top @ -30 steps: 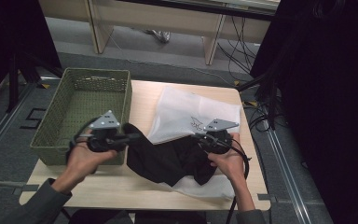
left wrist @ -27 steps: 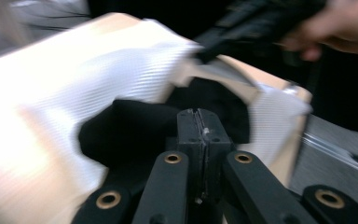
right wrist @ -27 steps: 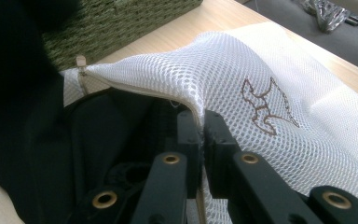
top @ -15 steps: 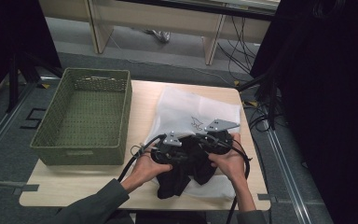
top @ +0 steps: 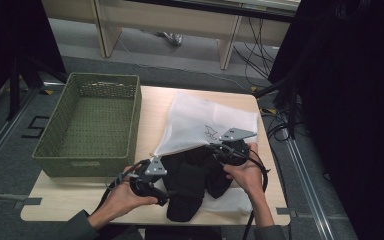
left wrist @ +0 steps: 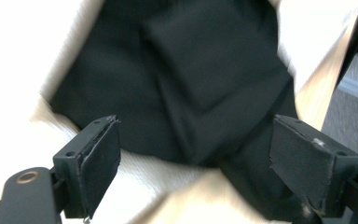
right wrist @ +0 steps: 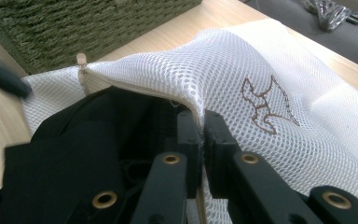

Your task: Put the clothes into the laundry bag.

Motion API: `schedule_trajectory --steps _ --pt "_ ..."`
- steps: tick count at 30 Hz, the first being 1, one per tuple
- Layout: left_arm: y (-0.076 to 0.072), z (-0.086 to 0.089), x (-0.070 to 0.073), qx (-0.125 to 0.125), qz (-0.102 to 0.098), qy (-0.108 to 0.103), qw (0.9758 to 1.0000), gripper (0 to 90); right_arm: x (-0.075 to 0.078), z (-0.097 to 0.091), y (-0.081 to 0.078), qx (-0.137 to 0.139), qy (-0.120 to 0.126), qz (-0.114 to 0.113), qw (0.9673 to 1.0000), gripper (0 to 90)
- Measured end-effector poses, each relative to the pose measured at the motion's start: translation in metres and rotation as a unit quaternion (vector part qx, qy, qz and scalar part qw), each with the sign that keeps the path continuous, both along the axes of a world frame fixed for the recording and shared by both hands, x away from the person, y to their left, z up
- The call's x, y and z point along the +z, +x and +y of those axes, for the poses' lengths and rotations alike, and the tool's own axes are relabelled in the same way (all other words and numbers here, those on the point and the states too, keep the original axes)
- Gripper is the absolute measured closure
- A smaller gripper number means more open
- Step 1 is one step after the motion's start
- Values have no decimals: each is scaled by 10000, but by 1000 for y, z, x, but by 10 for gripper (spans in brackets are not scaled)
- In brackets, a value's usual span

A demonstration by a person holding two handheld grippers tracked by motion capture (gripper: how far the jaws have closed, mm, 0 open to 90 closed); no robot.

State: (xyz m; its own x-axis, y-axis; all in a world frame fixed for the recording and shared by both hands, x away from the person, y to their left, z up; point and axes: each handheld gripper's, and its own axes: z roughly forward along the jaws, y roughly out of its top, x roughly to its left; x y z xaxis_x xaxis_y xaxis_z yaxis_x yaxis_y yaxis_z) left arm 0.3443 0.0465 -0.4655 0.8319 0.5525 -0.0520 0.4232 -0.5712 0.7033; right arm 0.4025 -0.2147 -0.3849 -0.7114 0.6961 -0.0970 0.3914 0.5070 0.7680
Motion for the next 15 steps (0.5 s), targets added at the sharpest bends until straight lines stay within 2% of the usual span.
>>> schedule_trajectory --steps 1,2,4,5,6,7,9,10,12,14,15 --pt "0 -5 -7 -61 37 57 10000 159 0 1 0 17 -10 31 10000 872" --pt "1 -11 -12 -78 43 48 9999 157 0 1 1 35 -41 -43 10000 873" --pt "6 -22 -17 3 -44 158 9999 160 1 1 0 38 -25 -40 10000 872" --pt "9 -26 -19 88 -51 145 9998 213 1 1 0 44 -15 -16 10000 872" --pt "12 -31 -22 183 -149 133 9996 318 2 2 -1 46 -8 48 10000 872" --pt "14 -35 -25 148 -296 206 9992 427 1 2 -1 66 -26 -37 10000 872" --pt "19 -40 -27 -32 -667 455 9967 633 1 4 -3 115 4 86 9999 873" --pt "19 -43 -28 49 -623 432 9971 695 1 5 -3 157 1 77 9998 873" --pt "24 -48 -27 111 -642 376 9972 744 2 8 -4 286 -64 42 9996 873" --pt "31 -52 -22 230 -661 265 9972 763 4 10 -5 234 -36 86 9997 873" --pt "35 -55 -19 299 -654 189 9972 768 5 11 -4 334 -73 13 9994 874"
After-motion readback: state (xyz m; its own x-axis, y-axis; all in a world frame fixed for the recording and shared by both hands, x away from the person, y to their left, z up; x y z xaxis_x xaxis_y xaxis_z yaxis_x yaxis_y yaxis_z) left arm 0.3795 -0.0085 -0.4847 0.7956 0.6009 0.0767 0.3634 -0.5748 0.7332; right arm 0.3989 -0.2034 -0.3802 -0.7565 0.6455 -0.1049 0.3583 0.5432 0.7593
